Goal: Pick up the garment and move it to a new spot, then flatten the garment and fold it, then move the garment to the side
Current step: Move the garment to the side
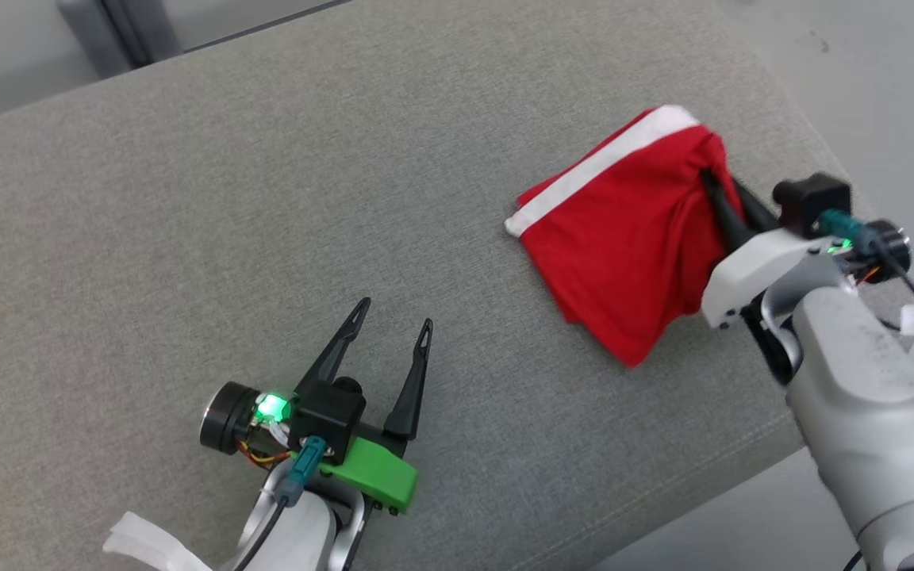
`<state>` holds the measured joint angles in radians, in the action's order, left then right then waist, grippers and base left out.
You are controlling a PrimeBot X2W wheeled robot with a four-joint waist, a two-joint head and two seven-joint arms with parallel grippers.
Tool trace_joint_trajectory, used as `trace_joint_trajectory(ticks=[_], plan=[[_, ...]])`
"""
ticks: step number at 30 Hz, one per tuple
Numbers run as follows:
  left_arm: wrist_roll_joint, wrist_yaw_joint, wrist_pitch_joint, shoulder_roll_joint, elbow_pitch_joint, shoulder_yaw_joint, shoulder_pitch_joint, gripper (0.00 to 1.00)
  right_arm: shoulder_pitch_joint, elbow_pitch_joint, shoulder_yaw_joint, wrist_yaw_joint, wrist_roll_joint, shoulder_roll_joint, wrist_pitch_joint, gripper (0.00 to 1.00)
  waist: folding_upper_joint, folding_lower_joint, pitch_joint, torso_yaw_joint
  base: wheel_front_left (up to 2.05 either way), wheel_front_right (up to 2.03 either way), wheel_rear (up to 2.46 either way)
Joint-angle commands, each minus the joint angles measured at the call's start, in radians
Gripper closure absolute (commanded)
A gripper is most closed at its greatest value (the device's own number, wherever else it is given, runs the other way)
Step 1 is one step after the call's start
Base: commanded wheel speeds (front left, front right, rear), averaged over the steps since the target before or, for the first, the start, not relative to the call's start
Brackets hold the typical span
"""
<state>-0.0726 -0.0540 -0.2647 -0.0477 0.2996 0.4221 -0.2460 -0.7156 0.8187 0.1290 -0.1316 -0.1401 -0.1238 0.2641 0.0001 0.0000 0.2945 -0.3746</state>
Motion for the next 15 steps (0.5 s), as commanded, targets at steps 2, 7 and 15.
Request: trace_joint_trajectory(ticks=[2, 7, 15], plan=[[0.015, -0.009, 0.001, -0.01, -0.001, -0.015, -0.032, 0.0, -0.081, 0.035, -0.038, 0.002, 0.034, -0.035, 0.0, 1.0, -0.0001, 0.0, 0.109, 0.101, 0.0, 0.0, 0.0], [0.035, -0.019, 0.001, -0.012, -0.007, -0.024, -0.06, 0.0, -0.206, 0.138, -0.15, 0.002, 0.118, -0.11, 0.0, 1.0, -0.0001, 0.0, 0.167, 0.149, 0.0, 0.0, 0.0], [0.044, -0.023, 0.001, -0.009, -0.008, -0.035, -0.082, 0.0, -0.279, 0.198, -0.396, 0.002, 0.335, -0.206, 0.0, 1.0, -0.0001, 0.0, 0.196, 0.188, 0.0, 0.0, 0.0]])
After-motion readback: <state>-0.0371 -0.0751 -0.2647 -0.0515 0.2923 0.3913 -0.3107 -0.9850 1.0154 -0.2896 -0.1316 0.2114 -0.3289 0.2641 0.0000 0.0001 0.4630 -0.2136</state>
